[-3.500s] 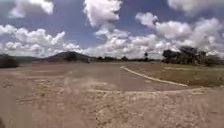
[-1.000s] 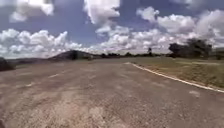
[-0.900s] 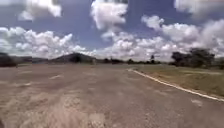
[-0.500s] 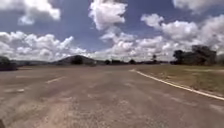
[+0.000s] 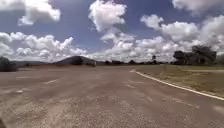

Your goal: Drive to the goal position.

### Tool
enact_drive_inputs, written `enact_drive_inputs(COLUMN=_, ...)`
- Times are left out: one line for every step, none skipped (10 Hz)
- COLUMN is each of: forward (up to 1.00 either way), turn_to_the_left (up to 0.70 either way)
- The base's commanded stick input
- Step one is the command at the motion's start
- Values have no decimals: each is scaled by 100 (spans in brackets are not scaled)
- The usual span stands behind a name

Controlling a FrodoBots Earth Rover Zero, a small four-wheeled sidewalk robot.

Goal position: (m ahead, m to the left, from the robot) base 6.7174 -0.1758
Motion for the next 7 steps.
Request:
enact_drive_inputs(forward=100, turn_to_the_left=0)
enact_drive_inputs(forward=100, turn_to_the_left=0)
enact_drive_inputs(forward=100, turn_to_the_left=5)
enact_drive_inputs(forward=100, turn_to_the_left=0)
enact_drive_inputs(forward=100, turn_to_the_left=0)
enact_drive_inputs(forward=100, turn_to_the_left=0)
enact_drive_inputs(forward=100, turn_to_the_left=0)
